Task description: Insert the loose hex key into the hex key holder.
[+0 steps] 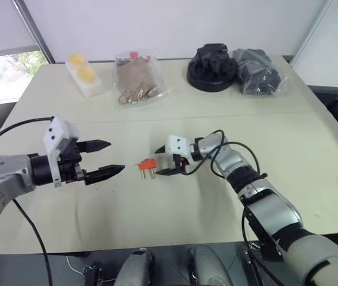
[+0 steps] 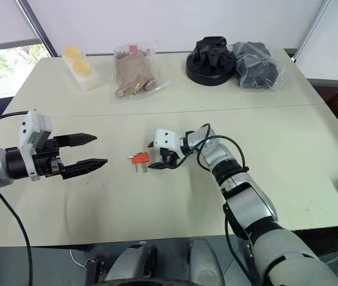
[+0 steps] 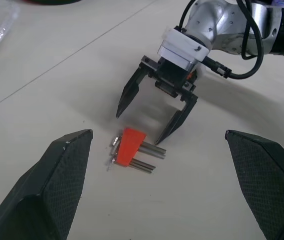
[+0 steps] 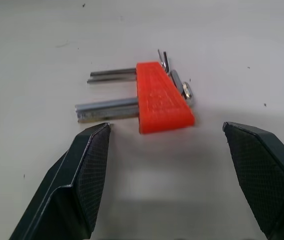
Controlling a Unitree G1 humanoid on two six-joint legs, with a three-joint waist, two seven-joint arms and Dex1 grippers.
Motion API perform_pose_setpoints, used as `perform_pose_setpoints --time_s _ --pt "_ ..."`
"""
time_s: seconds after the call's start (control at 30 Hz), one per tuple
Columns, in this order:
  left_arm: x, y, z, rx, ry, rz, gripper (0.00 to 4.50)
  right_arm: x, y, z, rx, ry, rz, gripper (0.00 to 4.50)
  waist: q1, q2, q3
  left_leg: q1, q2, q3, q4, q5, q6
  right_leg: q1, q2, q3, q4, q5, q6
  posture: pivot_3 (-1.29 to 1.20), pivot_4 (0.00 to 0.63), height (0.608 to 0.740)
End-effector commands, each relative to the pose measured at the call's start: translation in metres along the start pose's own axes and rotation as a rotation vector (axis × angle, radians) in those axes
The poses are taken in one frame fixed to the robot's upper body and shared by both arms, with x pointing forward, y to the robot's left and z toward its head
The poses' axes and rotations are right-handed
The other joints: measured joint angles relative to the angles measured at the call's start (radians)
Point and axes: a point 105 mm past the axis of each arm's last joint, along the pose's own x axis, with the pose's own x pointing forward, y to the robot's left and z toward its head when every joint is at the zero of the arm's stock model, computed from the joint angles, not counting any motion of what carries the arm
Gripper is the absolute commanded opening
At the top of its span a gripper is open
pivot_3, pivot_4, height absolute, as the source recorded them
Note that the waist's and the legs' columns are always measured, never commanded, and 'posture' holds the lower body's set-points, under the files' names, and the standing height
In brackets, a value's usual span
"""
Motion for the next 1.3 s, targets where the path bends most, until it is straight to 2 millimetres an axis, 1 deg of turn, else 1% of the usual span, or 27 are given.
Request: perform_pose_setpoints --time_s 0.03,0.23,0.5,0.57,0.6,0.63,0.67,0.73,0.87,0.93,1.0,1.13,1.2,1.23,1.3 --pt "-0.005 -0.002 0.009 0.041 -0.015 0.014 4.43 0.005 -0.002 0.010 -0.014 -0.019 0.009 3.73 0.001 0.000 0.000 0.000 0.000 0.000 0.000 0.000 0.000 0.000 0.000 0.000 0.000 0.000 0.000 0.00 0.150 0.740" --pt "-0.005 -0.003 0.007 0.042 -0.015 0.020 4.43 0.012 0.000 0.011 -0.004 -0.025 0.016 3.73 0.000 0.000 0.000 0.000 0.000 0.000 0.000 0.000 0.000 0.000 0.000 0.000 0.000 0.000 0.000 0.00 0.150 0.740" --pt "-0.003 -0.003 0.007 0.050 -0.019 0.029 4.43 0.013 0.002 0.003 0.007 -0.001 0.019 3.73 0.000 0.000 0.000 0.000 0.000 0.000 0.000 0.000 0.000 0.000 0.000 0.000 0.000 0.000 0.000 0.00 0.150 0.740" --pt "-0.002 -0.003 0.007 0.054 -0.018 0.031 4.50 0.013 0.003 0.000 0.011 0.010 0.021 3.19 0.000 0.000 0.000 0.000 0.000 0.000 0.000 0.000 0.000 0.000 0.000 0.000 0.000 0.000 0.000 0.00 0.150 0.740" --pt "-0.002 -0.003 0.007 0.056 -0.017 0.031 4.50 0.014 0.003 -0.001 0.014 0.014 0.024 2.81 0.000 0.000 0.000 0.000 0.000 0.000 0.000 0.000 0.000 0.000 0.000 0.000 0.000 0.000 0.000 0.00 0.150 0.740" --pt "-0.002 -0.003 0.007 0.057 -0.018 0.032 4.50 0.014 0.004 -0.002 0.015 0.019 0.028 2.28 0.000 0.000 0.000 0.000 0.000 0.000 0.000 0.000 0.000 0.000 0.000 0.000 0.000 0.000 0.000 0.00 0.150 0.740" --pt "-0.002 -0.003 0.007 0.055 -0.021 0.034 4.50 0.014 0.005 -0.004 0.015 0.026 0.033 1.90 0.000 0.000 0.000 0.001 0.000 0.000 0.000 0.000 -0.001 0.000 0.000 0.000 0.000 0.000 0.000 0.00 0.150 0.740" --pt "-0.002 -0.003 0.007 0.054 -0.024 0.038 4.50 0.014 0.006 -0.006 0.012 0.037 0.038 1.00 0.001 0.000 0.000 0.001 0.000 0.000 0.000 0.001 -0.001 0.000 0.000 0.000 0.000 0.000 0.000 0.00 0.150 0.740" --pt "-0.002 -0.002 0.007 0.048 -0.031 0.046 4.50 0.014 0.006 -0.010 -0.020 0.054 0.031 0.99 0.001 0.000 -0.001 0.001 0.000 0.000 0.000 0.001 -0.001 0.001 0.000 0.000 0.000 0.000 -0.001 0.00 0.150 0.740" --pt "-0.002 0.000 0.008 0.040 -0.043 0.051 4.50 0.009 -0.001 -0.008 -0.100 0.065 -0.032 0.99 0.001 0.000 -0.001 0.001 0.000 0.000 0.000 0.001 -0.001 0.001 0.000 0.000 0.000 0.000 -0.001 0.00 0.150 0.740" --pt "-0.001 0.003 0.009 0.031 -0.057 0.054 4.50 0.004 -0.010 -0.001 -0.172 0.027 -0.114 0.99 0.002 0.000 -0.001 0.001 0.000 0.000 0.000 0.001 -0.002 0.001 0.000 0.000 0.001 0.000 -0.001 0.00 0.150 0.740" --pt "0.004 0.009 0.019 -0.025 -0.128 0.041 4.50 -0.020 -0.034 0.011 -0.249 -0.039 -0.352 0.99 0.010 0.000 -0.001 0.001 0.000 -0.001 0.001 0.001 -0.002 0.001 0.000 0.000 0.001 0.000 -0.001 0.00 0.150 0.740" --pt "0.009 0.010 0.026 -0.063 -0.173 0.016 4.50 -0.036 -0.039 0.019 -0.360 -0.069 -0.466 0.99 0.012 0.000 -0.001 0.001 -0.001 -0.001 0.001 0.001 -0.002 0.001 0.000 0.000 0.001 0.000 -0.001 0.00 0.150 0.740" --pt "0.011 0.011 0.028 -0.073 -0.184 0.008 4.50 -0.041 -0.040 0.022 -0.402 -0.077 -0.499 0.99 0.012 0.000 -0.001 0.000 -0.001 -0.001 0.001 0.001 -0.002 0.001 0.000 0.000 0.001 0.000 -0.001 0.00 0.150 0.740" --pt "0.017 0.014 0.034 -0.080 -0.209 -0.003 4.50 -0.058 -0.040 0.034 -0.575 -0.093 -0.586 0.99 0.005 0.000 -0.001 0.000 -0.001 -0.001 0.001 0.001 -0.002 0.000 0.000 0.000 0.001 0.000 0.000 0.00 0.150 0.740"
